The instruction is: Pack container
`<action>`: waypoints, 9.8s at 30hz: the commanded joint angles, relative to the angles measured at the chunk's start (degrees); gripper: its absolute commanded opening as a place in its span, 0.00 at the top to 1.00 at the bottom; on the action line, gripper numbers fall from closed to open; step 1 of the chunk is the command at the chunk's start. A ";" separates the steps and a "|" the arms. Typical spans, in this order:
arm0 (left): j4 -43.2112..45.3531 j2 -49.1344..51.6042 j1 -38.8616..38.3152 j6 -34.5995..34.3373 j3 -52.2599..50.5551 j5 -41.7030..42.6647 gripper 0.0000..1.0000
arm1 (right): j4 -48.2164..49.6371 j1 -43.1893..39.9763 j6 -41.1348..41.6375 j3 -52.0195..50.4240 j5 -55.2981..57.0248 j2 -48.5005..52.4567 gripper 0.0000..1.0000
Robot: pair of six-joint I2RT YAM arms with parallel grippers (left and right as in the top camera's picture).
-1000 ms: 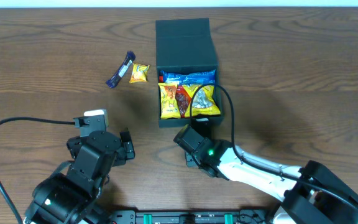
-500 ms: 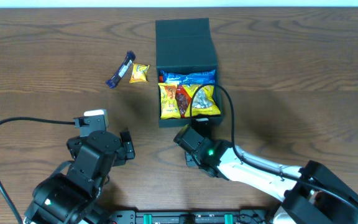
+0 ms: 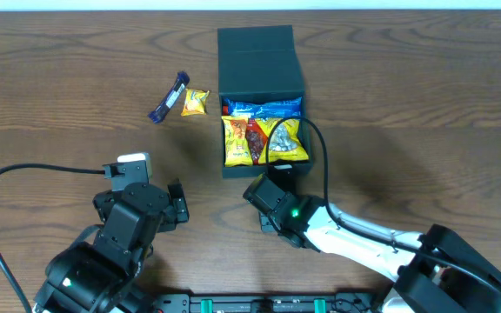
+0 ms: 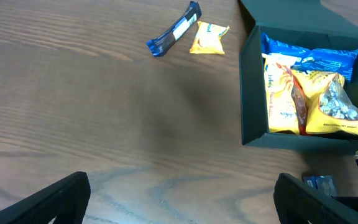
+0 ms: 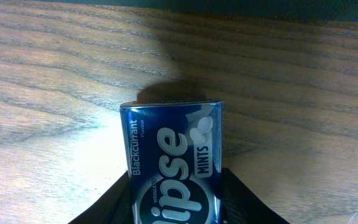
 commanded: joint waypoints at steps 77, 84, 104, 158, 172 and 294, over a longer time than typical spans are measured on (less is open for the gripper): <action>-0.17 0.04 0.13 -0.42 -0.07 -0.39 0.05 | -10.03 -4.70 -1.66 10.40 1.49 -16.26 0.76; -0.17 0.04 0.13 -0.42 -0.07 -0.39 0.05 | -10.54 -9.05 -3.02 13.22 1.46 -16.26 0.76; -0.17 0.04 0.13 -0.44 -0.07 -0.39 0.05 | -6.56 -17.22 -9.42 19.30 -1.77 -8.35 0.76; -0.17 0.04 0.13 -0.44 -0.07 -0.39 0.05 | -10.23 -21.20 -15.43 23.52 0.46 6.03 0.72; -0.17 0.04 0.13 -0.42 -0.07 -0.39 0.05 | -11.23 -21.18 -15.85 23.52 2.47 6.03 0.60; -0.17 0.04 0.13 -0.44 -0.07 -0.39 0.05 | -12.11 -22.77 -11.04 26.64 0.79 10.10 0.99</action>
